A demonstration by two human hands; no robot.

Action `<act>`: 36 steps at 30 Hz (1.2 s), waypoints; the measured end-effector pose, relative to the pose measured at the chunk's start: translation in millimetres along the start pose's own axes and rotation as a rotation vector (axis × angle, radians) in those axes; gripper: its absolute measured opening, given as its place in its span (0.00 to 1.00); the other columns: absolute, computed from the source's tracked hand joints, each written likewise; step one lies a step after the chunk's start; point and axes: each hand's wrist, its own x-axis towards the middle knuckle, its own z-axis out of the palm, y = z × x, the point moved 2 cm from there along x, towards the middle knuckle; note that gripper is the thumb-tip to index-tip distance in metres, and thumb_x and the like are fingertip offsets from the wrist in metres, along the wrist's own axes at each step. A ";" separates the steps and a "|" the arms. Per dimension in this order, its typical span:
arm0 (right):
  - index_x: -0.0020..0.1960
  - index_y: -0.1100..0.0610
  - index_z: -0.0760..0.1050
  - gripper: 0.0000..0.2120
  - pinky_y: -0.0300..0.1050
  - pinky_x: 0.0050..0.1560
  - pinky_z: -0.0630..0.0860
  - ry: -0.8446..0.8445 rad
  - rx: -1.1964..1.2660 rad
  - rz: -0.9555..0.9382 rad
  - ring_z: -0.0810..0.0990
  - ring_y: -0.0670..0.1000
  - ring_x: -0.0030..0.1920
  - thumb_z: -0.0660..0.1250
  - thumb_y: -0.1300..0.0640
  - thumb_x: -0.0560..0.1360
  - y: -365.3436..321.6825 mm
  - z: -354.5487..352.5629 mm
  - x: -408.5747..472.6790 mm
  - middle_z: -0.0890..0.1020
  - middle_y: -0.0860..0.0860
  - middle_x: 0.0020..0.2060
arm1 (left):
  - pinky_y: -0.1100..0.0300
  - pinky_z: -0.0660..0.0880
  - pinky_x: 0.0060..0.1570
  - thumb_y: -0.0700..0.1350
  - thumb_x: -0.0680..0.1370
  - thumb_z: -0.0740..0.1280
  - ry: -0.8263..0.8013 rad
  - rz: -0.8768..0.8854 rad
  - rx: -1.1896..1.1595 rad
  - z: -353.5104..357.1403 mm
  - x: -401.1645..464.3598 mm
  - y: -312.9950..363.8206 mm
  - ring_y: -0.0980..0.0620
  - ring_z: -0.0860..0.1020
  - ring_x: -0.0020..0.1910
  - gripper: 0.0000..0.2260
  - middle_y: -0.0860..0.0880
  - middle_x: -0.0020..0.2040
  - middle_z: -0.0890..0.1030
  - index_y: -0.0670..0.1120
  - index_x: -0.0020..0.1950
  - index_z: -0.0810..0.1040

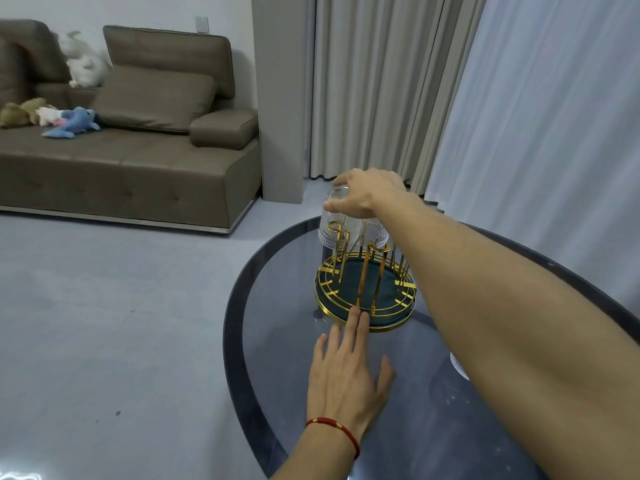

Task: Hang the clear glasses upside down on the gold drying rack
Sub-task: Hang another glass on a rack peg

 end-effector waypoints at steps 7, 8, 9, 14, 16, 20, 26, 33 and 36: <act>0.78 0.41 0.66 0.34 0.60 0.68 0.69 -0.142 -0.092 0.005 0.72 0.60 0.73 0.66 0.32 0.75 -5.4 -3.9 3.9 0.76 0.53 0.72 | 0.48 0.53 0.79 0.62 0.81 0.52 0.000 -0.006 0.014 -0.7 -1.5 0.3 0.46 0.55 0.81 0.33 0.54 0.84 0.49 0.53 0.83 0.48; 0.78 0.41 0.66 0.34 0.60 0.68 0.70 -0.154 -0.117 -0.001 0.72 0.60 0.72 0.66 0.32 0.76 -6.6 -3.8 4.5 0.76 0.53 0.72 | 0.48 0.53 0.79 0.62 0.81 0.52 -0.001 -0.006 0.019 -0.1 -1.5 -0.1 0.46 0.56 0.80 0.33 0.53 0.84 0.49 0.53 0.83 0.48; 0.78 0.41 0.66 0.33 0.60 0.67 0.70 -0.159 -0.144 -0.007 0.73 0.61 0.71 0.65 0.31 0.76 -7.3 -3.2 4.7 0.76 0.53 0.72 | 0.48 0.53 0.79 0.62 0.81 0.52 -0.004 -0.005 0.025 1.0 -1.6 -0.7 0.46 0.56 0.80 0.33 0.53 0.84 0.49 0.53 0.83 0.48; 0.76 0.44 0.69 0.31 0.63 0.67 0.65 -0.101 -0.270 -0.050 0.71 0.59 0.71 0.61 0.31 0.77 -5.6 1.1 -0.2 0.77 0.53 0.70 | 0.49 0.55 0.78 0.62 0.79 0.51 0.009 -0.002 0.050 2.3 -0.8 -4.5 0.47 0.58 0.79 0.33 0.53 0.84 0.51 0.52 0.83 0.50; 0.74 0.47 0.71 0.28 0.62 0.68 0.64 0.000 -0.249 -0.078 0.69 0.57 0.72 0.59 0.34 0.79 -2.0 2.9 -11.3 0.77 0.52 0.69 | 0.50 0.55 0.78 0.63 0.79 0.51 0.008 0.004 0.065 2.1 -0.6 -4.7 0.47 0.58 0.79 0.34 0.53 0.84 0.52 0.52 0.82 0.50; 0.73 0.51 0.74 0.21 0.57 0.75 0.60 0.356 0.061 -0.091 0.67 0.55 0.74 0.61 0.46 0.82 10.5 7.6 -67.4 0.73 0.53 0.72 | 0.49 0.57 0.76 0.63 0.77 0.50 -0.019 -0.005 0.100 1.7 1.7 -3.6 0.46 0.59 0.79 0.35 0.51 0.84 0.51 0.50 0.83 0.50; 0.62 0.52 0.80 0.18 0.51 0.70 0.63 0.505 0.294 0.025 0.73 0.55 0.68 0.72 0.57 0.72 32.8 31.5 -217.8 0.79 0.52 0.63 | 0.46 0.57 0.77 0.58 0.81 0.54 -0.072 -0.002 0.204 -1.0 -6.1 5.3 0.43 0.58 0.79 0.33 0.47 0.84 0.48 0.47 0.82 0.49; 0.65 0.54 0.78 0.24 0.63 0.74 0.61 0.483 0.173 0.415 0.74 0.57 0.68 0.76 0.49 0.71 109.8 57.1 -348.2 0.78 0.53 0.63 | 0.42 0.59 0.77 0.57 0.82 0.57 -0.031 0.015 0.083 -23.2 -33.4 66.1 0.42 0.54 0.81 0.32 0.42 0.83 0.53 0.49 0.82 0.49; 0.74 0.53 0.69 0.36 0.64 0.77 0.52 0.305 0.129 0.523 0.64 0.55 0.77 0.70 0.36 0.72 129.8 63.8 -362.9 0.73 0.51 0.72 | 0.48 0.61 0.75 0.52 0.80 0.63 0.009 0.089 -0.132 -30.9 -47.2 95.6 0.46 0.57 0.79 0.31 0.45 0.80 0.62 0.48 0.81 0.57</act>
